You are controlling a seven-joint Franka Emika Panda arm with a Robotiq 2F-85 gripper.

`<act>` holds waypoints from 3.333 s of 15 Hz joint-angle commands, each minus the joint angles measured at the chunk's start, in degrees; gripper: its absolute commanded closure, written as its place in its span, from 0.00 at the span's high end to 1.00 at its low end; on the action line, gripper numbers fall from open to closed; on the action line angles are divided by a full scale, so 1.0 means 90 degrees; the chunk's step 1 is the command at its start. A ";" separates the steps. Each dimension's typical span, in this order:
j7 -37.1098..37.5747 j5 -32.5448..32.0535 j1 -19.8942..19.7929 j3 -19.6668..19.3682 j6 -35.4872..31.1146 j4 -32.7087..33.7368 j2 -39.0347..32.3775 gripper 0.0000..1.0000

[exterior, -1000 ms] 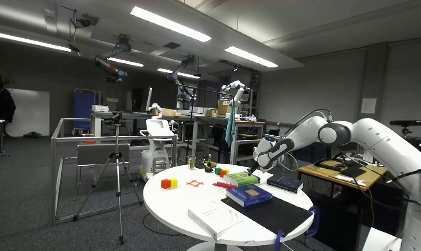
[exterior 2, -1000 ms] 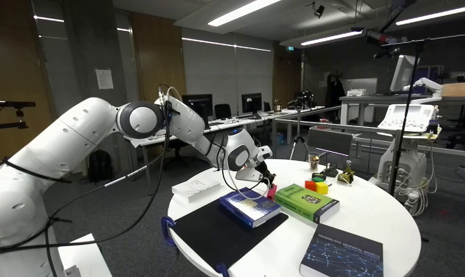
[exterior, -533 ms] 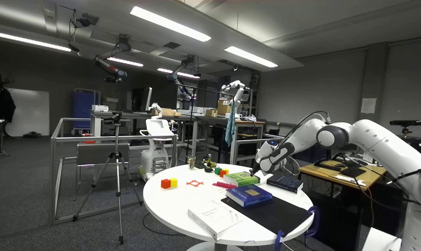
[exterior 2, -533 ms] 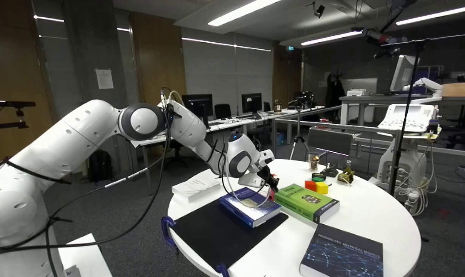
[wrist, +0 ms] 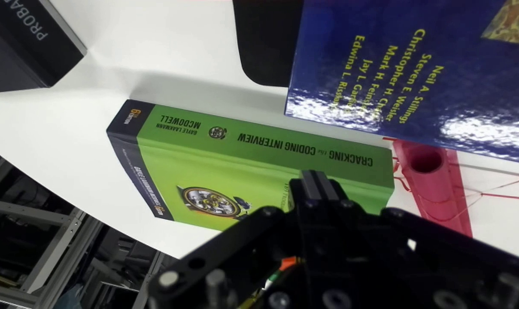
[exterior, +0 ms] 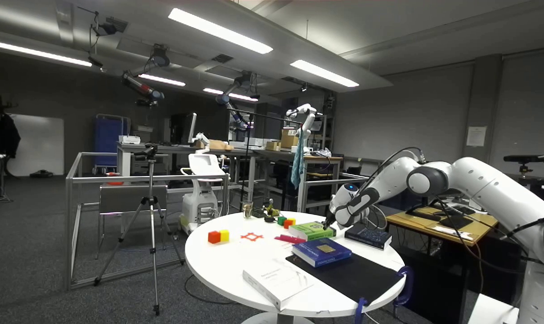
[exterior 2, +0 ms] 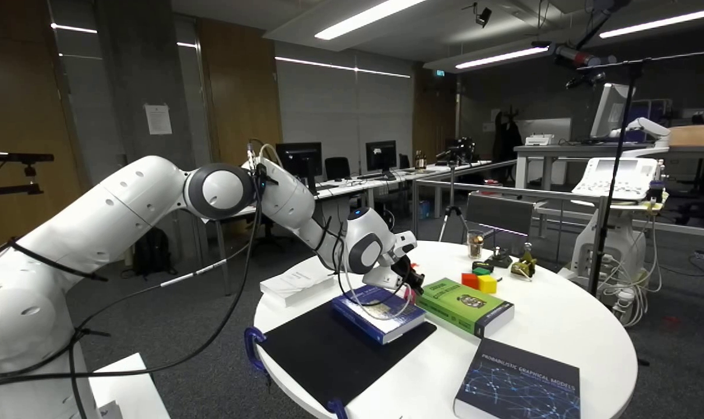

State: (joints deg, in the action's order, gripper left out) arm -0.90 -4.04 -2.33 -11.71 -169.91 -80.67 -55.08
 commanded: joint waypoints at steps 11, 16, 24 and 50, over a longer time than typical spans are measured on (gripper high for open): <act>-0.0048 -0.0053 -0.0141 0.0176 0.0114 0.1213 -0.0722 0.00; -0.0205 -0.0027 -0.0255 0.0553 0.0187 0.1391 -0.0904 0.00; -0.0342 -0.0009 -0.0345 0.0903 0.0308 0.1533 -0.1182 0.00; -0.1564 0.0052 -0.0912 0.1619 0.1230 0.1338 -0.0970 0.00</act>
State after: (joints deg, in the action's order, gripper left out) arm -15.16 -3.78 -10.56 3.39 -159.43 -67.68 -64.12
